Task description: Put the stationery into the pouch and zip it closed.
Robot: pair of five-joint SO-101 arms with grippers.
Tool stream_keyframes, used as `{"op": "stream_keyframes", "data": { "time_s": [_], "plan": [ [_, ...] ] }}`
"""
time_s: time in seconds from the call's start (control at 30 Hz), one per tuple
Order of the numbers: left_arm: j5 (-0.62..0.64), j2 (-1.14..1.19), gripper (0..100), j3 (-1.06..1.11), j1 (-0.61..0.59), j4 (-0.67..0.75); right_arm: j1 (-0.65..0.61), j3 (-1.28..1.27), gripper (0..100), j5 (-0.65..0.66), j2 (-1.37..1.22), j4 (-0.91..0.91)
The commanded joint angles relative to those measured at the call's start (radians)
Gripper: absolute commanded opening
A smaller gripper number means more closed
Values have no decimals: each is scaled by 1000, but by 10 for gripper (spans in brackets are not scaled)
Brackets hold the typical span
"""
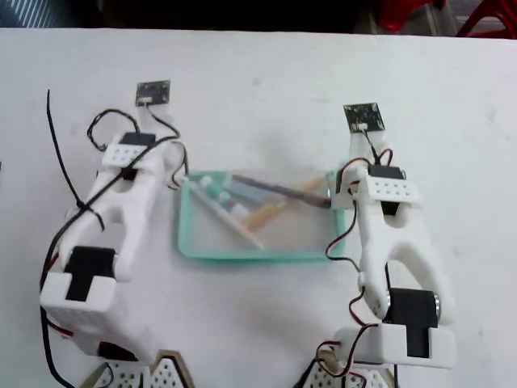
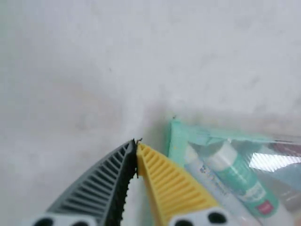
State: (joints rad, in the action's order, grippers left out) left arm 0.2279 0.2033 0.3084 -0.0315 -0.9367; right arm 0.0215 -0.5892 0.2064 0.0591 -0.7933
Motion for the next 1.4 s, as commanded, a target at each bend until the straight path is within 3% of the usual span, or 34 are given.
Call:
{"op": "stream_keyframes", "data": {
  "time_s": [0.0,0.33,0.53,0.73,0.87,1.07,1.37],
  "plan": [
    [6,-5,24,-41,41,17,-2,23,17,-18,2,15],
    [12,-15,24,-41,5,8,-2,26,17,-25,12,8],
    [37,-74,24,-77,-13,-109,1,57,18,-25,21,-28],
    [38,-363,24,-78,-87,-252,-1,126,18,-97,130,-191],
    [-74,-631,24,-81,-101,-336,-1,181,18,-129,254,-294],
    [-192,-995,24,-74,-91,-381,-22,210,18,-132,493,-398],
    [-207,-1319,24,-74,-91,-427,-84,209,18,-129,931,-526]
  ]
}}
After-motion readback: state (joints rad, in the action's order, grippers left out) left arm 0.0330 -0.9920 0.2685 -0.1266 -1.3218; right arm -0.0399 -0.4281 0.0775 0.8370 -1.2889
